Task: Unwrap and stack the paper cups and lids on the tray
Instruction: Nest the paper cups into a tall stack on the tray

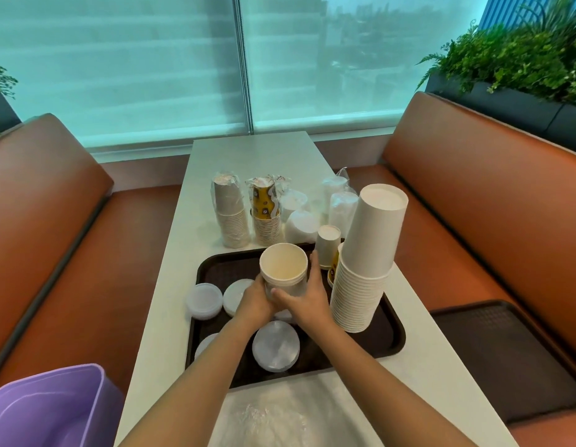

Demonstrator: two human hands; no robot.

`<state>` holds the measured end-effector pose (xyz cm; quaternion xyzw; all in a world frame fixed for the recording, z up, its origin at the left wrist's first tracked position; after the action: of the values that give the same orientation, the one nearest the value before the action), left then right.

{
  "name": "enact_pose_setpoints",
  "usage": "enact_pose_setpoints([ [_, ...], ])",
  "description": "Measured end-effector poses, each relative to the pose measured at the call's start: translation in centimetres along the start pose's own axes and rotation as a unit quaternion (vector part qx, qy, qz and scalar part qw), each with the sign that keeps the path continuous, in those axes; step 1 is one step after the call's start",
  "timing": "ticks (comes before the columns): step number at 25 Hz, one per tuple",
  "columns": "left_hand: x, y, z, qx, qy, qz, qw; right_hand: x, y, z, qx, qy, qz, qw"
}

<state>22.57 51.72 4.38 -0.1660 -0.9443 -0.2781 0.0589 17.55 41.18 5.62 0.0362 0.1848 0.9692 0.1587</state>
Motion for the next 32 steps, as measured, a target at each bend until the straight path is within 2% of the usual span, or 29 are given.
enact_pose_setpoints([
  [6,-0.4,-0.1,0.9,-0.05,0.017,0.057,0.997,-1.5,-1.0,-3.5,-0.043,-0.075,0.047,0.995],
  [8,-0.8,1.4,-0.6,0.004,0.002,0.018,1.0,-1.7,-1.2,-3.6,-0.037,-0.051,0.045,0.997],
  [10,-0.8,3.0,-3.1,0.06,-0.053,-0.025,0.996,-2.1,-1.4,-3.5,-0.028,-0.021,0.03,0.999],
  [11,-0.6,3.3,-4.5,0.047,-0.09,-0.03,0.994,-2.3,-1.5,-3.4,-0.026,-0.015,0.028,0.999],
  [13,-0.6,3.0,-6.8,-0.09,-0.144,-0.016,0.985,-2.5,-1.6,-3.2,-0.031,-0.024,0.033,0.999],
  [15,-1.0,1.9,-7.5,-0.259,-0.148,0.028,0.954,-2.6,-1.6,-3.1,-0.038,-0.041,0.05,0.997],
  [16,-1.3,1.4,-7.5,-0.304,-0.136,0.047,0.942,-2.7,-1.7,-3.3,-0.041,-0.047,0.057,0.996],
  [28,-2.4,1.6,-7.1,-0.34,-0.093,0.104,0.93,-2.7,-2.4,-4.1,-0.026,-0.062,0.071,0.995],
  [32,-2.2,2.3,-8.1,-0.345,-0.109,0.079,0.929,-2.8,-2.4,-5.1,0.01,-0.064,0.08,0.995],
])
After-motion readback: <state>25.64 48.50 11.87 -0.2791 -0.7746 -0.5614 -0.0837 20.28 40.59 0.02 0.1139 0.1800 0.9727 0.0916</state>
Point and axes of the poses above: each hand's wrist, its own x-axis away from the middle knuckle, its own y-axis out of the back of the hand, z = x × y, the point moved 6 cm from there along -x, towards the middle knuckle, and after that the axes turned 7 degrees about x, right-handed, at the moved point
